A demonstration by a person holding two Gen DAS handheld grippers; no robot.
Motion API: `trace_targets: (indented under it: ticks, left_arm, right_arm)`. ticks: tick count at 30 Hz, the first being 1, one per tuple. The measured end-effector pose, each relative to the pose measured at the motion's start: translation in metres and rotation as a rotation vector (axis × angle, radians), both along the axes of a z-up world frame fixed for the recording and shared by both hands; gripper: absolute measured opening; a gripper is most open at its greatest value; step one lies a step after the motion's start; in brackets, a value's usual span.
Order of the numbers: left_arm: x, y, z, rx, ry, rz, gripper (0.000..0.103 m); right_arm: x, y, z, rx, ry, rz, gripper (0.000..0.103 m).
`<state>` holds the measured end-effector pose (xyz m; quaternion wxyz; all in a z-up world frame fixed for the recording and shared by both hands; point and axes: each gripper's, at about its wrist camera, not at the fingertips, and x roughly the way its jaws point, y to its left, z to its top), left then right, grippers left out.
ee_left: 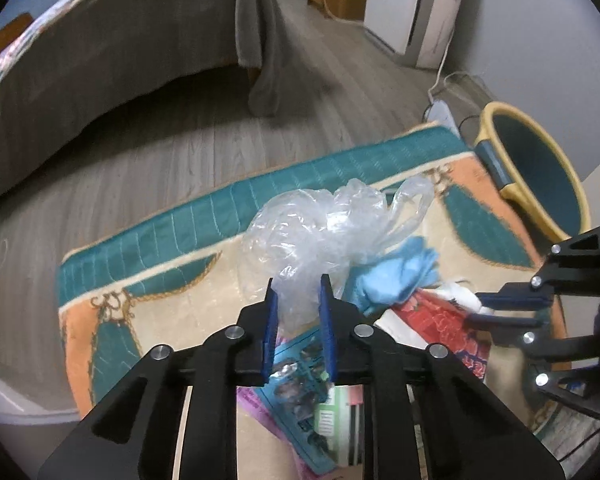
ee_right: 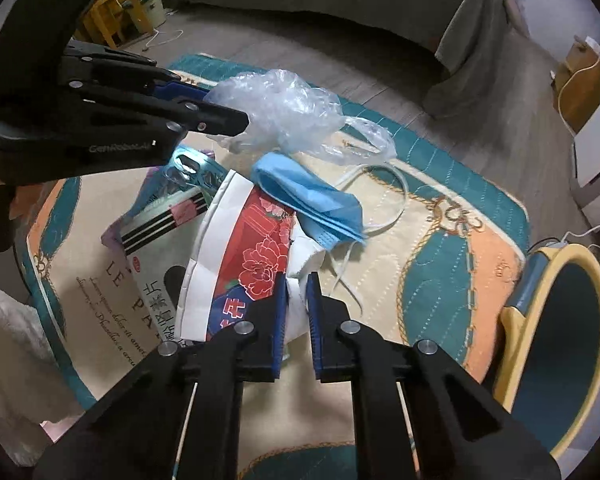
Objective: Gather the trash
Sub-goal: 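Grasp the white-red paper bag with the right tool while the left tool grasps the clear plastic bag, then drop the paper bag and plastic bag into the wastebasket with both tools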
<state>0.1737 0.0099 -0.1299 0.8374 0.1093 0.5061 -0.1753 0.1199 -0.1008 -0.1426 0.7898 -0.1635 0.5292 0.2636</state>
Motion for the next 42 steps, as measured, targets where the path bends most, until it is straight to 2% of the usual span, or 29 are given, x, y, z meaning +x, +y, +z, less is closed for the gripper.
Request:
trace_targets:
  ticks: [11, 14, 18, 24, 30, 34, 37, 42]
  left_arm:
    - [-0.028, -0.009, 0.054, -0.052, -0.132, 0.019, 0.017]
    - [-0.037, -0.018, 0.068, -0.060, -0.173, 0.006, 0.018]
    - [-0.042, -0.033, 0.084, -0.084, -0.214, -0.012, 0.017]
    - [-0.041, -0.063, 0.095, -0.118, -0.232, -0.042, 0.017]
    - [-0.039, -0.103, 0.099, -0.137, -0.244, -0.087, 0.018]
    - [-0.036, -0.131, 0.096, -0.139, -0.242, -0.120, 0.018]
    - [-0.036, -0.150, 0.091, -0.133, -0.238, -0.147, 0.018]
    - [-0.035, -0.181, 0.077, -0.135, -0.207, -0.191, 0.018]
  right_arm:
    - [-0.031, -0.016, 0.047, 0.025, -0.078, -0.078, 0.010]
    - [-0.036, -0.030, 0.067, 0.003, -0.114, -0.157, 0.010]
    - [-0.039, -0.062, 0.100, 0.041, -0.148, -0.277, 0.010]
    - [-0.037, -0.115, 0.123, 0.033, -0.202, -0.406, 0.010]
    - [-0.029, -0.173, 0.123, -0.013, -0.239, -0.535, 0.010]
    - [-0.022, -0.206, 0.117, -0.011, -0.231, -0.613, 0.010]
    - [-0.018, -0.225, 0.111, -0.048, -0.242, -0.646, 0.010]
    - [-0.010, -0.257, 0.097, -0.045, -0.212, -0.727, 0.010]
